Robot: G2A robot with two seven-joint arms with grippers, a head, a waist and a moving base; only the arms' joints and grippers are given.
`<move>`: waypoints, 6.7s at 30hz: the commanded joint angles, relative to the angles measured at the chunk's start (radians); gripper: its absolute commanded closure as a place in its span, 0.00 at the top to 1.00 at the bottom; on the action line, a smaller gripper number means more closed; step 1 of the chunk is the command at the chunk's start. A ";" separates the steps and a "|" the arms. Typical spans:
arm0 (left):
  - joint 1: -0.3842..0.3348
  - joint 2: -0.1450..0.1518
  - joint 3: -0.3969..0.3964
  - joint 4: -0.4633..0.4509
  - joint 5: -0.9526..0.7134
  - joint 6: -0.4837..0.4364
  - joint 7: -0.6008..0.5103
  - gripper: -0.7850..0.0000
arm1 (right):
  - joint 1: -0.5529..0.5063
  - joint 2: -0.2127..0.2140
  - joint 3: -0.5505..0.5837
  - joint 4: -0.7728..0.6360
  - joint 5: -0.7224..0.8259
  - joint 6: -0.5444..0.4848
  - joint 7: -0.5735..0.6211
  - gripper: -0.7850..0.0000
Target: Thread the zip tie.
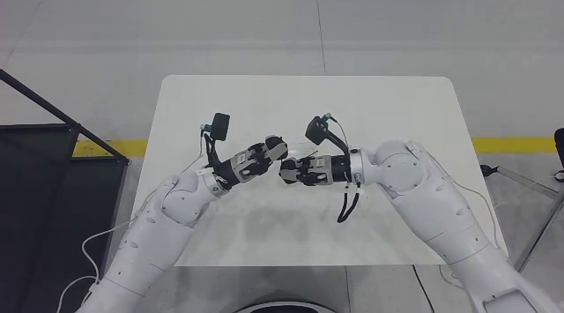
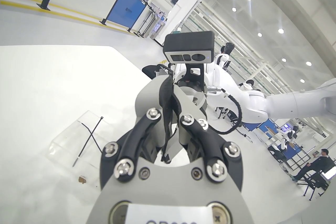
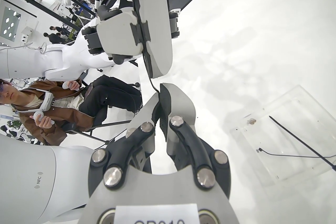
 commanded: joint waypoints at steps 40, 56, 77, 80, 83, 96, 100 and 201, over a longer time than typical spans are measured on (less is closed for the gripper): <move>0.105 0.040 -0.183 -0.102 0.062 0.000 -0.038 0.00 | -0.051 0.065 0.200 -0.049 -0.090 0.378 0.085 1.00; 0.125 0.030 -0.174 -0.124 0.237 0.055 0.096 0.00 | 0.195 -0.019 -0.048 0.108 -0.306 0.786 0.179 0.68; 0.125 0.030 -0.174 -0.124 0.237 0.055 0.096 0.00 | 0.324 -0.124 -0.188 0.342 -0.289 0.748 0.181 0.15; 0.125 0.030 -0.174 -0.124 0.237 0.055 0.096 0.00 | 0.330 -0.131 -0.191 0.357 -0.288 0.744 0.179 0.10; 0.125 0.030 -0.174 -0.124 0.237 0.055 0.096 0.00 | 0.333 -0.136 -0.189 0.369 -0.286 0.736 0.175 0.01; 0.126 0.030 -0.174 -0.126 0.239 0.060 0.097 0.00 | 0.273 -0.101 -0.075 0.292 -0.266 0.669 0.112 0.00; 0.146 0.026 -0.175 -0.170 0.331 0.124 0.157 0.00 | 0.193 -0.063 0.020 0.201 -0.244 0.626 0.091 0.00; 0.034 -0.031 0.017 -0.015 0.935 0.242 0.636 0.00 | -0.385 0.097 0.471 -0.434 0.206 0.837 -0.011 0.00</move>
